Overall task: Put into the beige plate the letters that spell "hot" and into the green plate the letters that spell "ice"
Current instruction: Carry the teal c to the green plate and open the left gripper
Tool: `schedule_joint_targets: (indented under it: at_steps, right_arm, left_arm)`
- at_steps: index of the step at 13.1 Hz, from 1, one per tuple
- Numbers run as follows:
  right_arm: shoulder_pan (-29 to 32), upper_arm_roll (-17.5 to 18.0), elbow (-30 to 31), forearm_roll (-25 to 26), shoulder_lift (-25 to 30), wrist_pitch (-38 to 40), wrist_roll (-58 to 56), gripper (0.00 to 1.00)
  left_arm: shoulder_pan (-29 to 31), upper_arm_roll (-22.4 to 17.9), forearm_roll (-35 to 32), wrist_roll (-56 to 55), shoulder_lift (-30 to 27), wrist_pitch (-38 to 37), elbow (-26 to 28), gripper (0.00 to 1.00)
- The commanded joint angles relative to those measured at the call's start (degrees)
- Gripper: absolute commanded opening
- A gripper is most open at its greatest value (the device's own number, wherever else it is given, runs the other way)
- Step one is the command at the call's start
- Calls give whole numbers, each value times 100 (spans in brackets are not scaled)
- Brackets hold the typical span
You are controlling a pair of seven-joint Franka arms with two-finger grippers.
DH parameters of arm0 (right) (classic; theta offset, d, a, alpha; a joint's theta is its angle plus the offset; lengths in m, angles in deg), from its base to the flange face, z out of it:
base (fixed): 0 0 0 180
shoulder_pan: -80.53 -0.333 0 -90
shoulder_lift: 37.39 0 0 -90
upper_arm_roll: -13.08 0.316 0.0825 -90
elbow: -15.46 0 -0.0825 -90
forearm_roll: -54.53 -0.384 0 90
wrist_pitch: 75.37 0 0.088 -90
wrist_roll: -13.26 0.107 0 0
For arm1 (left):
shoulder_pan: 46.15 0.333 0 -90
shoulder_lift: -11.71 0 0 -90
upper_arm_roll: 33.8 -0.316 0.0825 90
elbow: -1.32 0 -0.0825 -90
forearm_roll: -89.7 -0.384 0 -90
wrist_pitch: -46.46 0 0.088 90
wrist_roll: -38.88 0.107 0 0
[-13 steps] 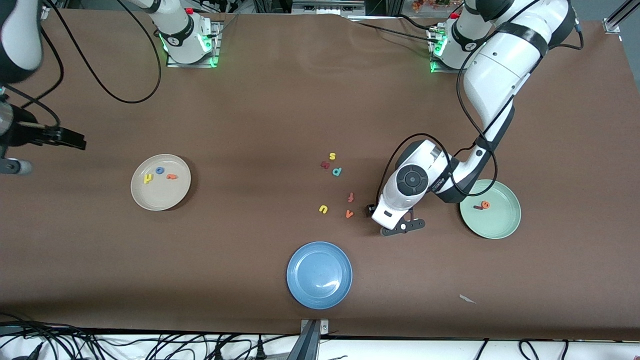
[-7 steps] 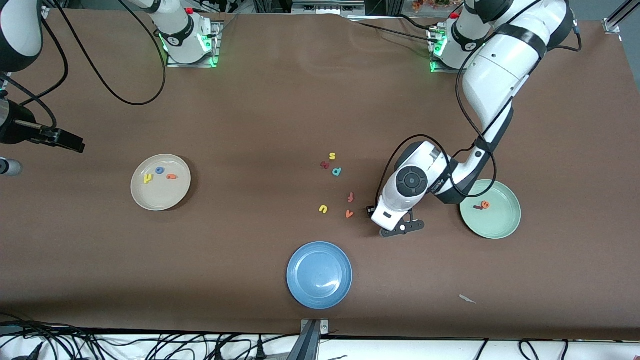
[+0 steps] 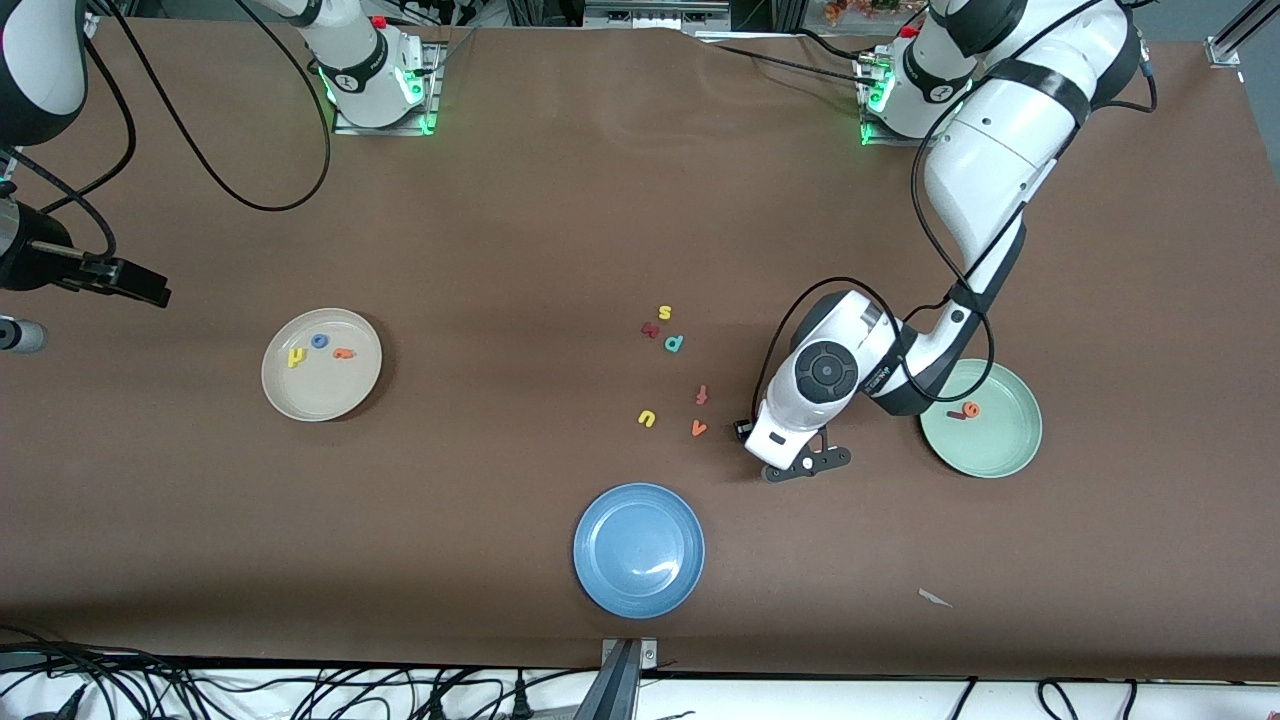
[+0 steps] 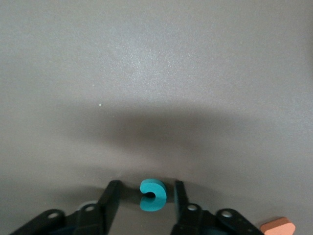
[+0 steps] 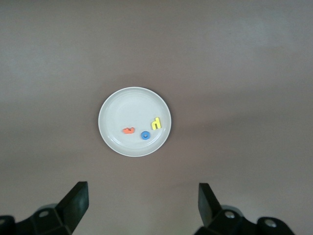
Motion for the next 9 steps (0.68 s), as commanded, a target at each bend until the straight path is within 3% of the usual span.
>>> schedule_joint_targets:
  at_steps: [1,5,9]
  right_arm:
    - [1209,1408,-109,207,61,-112,-74,99]
    - [1757,1939,433,278,447,-594,-214,99]
    - [1758,1940,436,323,457,-561,-162,100]
  left_arm:
    - [-95,-70,29,-34,76,-35,-194,37]
    - [-104,-70,20,-25,76,-35,-185,23]
    - [-17,-96,-76,97,-47,-175,-168,17]
